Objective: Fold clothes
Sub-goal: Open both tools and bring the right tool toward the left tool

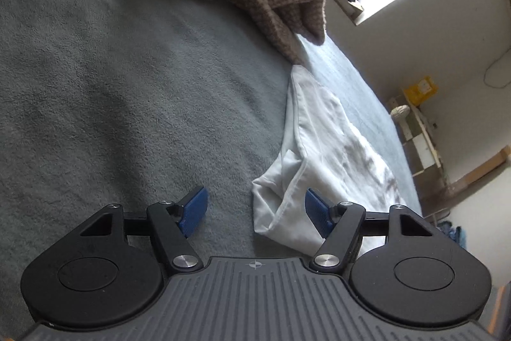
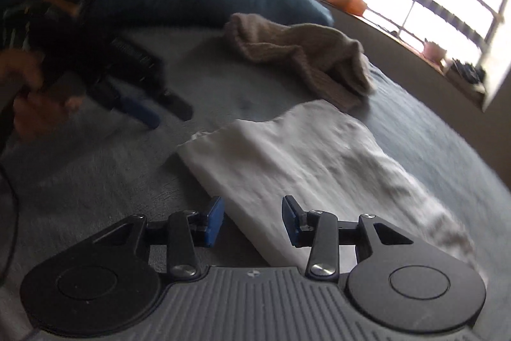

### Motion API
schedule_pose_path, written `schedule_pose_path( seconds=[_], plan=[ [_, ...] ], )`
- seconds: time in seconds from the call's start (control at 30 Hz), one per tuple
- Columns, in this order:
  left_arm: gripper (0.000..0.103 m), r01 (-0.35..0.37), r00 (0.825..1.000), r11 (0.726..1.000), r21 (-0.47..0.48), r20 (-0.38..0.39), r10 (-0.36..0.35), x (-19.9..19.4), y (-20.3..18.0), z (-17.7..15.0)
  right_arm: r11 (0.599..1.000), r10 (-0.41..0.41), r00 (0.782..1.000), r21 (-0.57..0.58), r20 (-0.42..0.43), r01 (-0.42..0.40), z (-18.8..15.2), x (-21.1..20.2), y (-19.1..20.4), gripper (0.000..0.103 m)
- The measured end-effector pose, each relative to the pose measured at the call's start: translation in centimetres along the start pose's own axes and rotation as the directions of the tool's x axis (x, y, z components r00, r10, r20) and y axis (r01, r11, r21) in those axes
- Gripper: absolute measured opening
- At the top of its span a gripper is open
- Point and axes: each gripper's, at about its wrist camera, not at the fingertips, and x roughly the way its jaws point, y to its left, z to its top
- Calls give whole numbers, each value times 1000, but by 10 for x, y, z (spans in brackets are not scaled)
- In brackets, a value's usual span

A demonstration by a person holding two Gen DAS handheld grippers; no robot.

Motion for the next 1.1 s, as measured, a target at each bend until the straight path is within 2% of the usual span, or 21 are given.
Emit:
schedule_pose_path(
  seconds=[0.1,0.23,0.33,0.4,0.57,0.63,0.7,0.77,0.87,1.1],
  plan=[
    [68,27,1000,999,-34,-14,-27,6,8,9,982,-27,1000,-186,-13,24,11,29,28,48],
    [68,72,997,995,-70,-34,-75,14,17,18,949,-30,998,-316,-49,13,17,62,49,52],
    [68,98,994,992,-83,-47,-103,19,22,23,921,-69,997,-385,-33,51,16,77,60,59],
    [68,113,992,990,-88,-54,-119,23,22,26,912,-107,994,-400,-14,93,18,81,63,61],
    [68,149,985,984,-99,-68,-156,31,21,32,923,-174,985,-351,-19,157,21,89,59,60],
    [68,159,983,982,-103,-76,-167,38,18,38,932,-188,982,-320,-31,169,23,92,54,47],
    [68,168,980,981,-102,-87,-177,48,12,46,946,-193,980,-274,-50,173,24,93,47,24],
    [68,178,977,980,-89,-106,-188,64,3,56,957,-188,981,-236,-51,171,24,91,40,15],
    [68,171,975,984,-57,-136,-178,91,-13,73,968,-179,983,-189,-43,168,22,86,33,10],
    [63,127,974,992,-2,-189,-125,159,-44,103,980,-163,987,-118,-7,161,19,76,23,9]
  ],
)
